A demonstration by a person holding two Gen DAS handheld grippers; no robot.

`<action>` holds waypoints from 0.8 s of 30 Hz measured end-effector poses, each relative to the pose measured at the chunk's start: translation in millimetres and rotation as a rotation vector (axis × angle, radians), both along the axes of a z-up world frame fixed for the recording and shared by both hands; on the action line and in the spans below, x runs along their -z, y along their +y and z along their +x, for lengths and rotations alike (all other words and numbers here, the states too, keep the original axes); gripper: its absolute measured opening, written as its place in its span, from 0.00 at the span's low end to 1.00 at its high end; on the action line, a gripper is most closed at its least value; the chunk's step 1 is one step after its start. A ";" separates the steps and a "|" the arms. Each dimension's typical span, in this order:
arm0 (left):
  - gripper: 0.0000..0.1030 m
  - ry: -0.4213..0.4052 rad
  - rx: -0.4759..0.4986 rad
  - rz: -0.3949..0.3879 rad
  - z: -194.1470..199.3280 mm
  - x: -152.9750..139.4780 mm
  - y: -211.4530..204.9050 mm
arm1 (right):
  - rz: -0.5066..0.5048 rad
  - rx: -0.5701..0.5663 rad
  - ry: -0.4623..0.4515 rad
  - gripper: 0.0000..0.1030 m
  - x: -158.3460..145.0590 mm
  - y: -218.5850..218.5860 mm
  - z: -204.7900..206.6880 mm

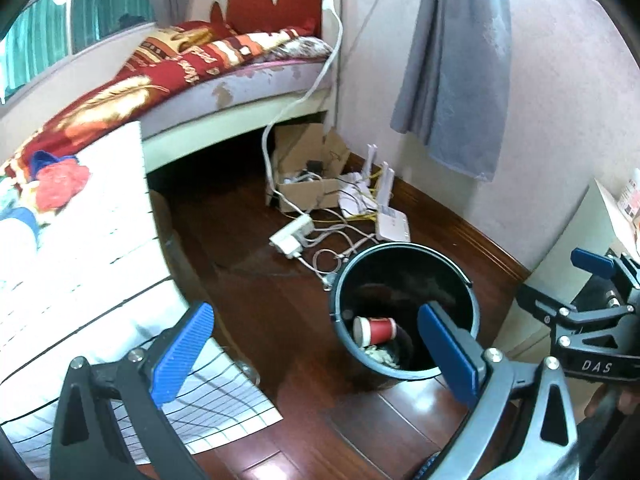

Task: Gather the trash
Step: 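Move both open tools back to the table of trash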

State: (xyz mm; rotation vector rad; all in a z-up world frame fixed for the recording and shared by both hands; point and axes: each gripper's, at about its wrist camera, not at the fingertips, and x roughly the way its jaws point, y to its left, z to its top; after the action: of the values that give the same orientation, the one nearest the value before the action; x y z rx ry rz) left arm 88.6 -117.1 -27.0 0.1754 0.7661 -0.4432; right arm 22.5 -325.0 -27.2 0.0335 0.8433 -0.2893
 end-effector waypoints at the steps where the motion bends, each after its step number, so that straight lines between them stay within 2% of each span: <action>1: 1.00 -0.010 -0.014 0.002 -1.7 -2.6 6.3 | -0.001 -0.006 -0.008 1.00 -1.8 4.0 -0.1; 8: 1.00 -0.009 -0.115 -0.020 -2.0 -12.4 49.7 | -0.011 -0.073 -0.038 1.00 -11.3 36.0 11.7; 14: 1.00 -0.027 -0.187 -0.081 -3.7 -22.5 94.6 | -0.004 -0.158 -0.085 1.00 -20.9 72.7 29.4; 17: 1.00 -0.050 -0.250 -0.102 -3.4 -29.7 121.1 | 0.003 -0.208 -0.103 1.00 -24.0 95.3 39.2; 24: 0.99 -0.115 -0.406 -0.097 -2.6 -39.3 188.7 | 0.018 -0.326 -0.171 1.00 -33.9 149.5 56.5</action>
State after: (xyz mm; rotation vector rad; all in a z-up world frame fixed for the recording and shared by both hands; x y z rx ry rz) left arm 85.9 71.7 12.4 -0.0465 0.6451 -0.0833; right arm 79.0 -175.5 6.7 -0.0610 0.6686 0.0276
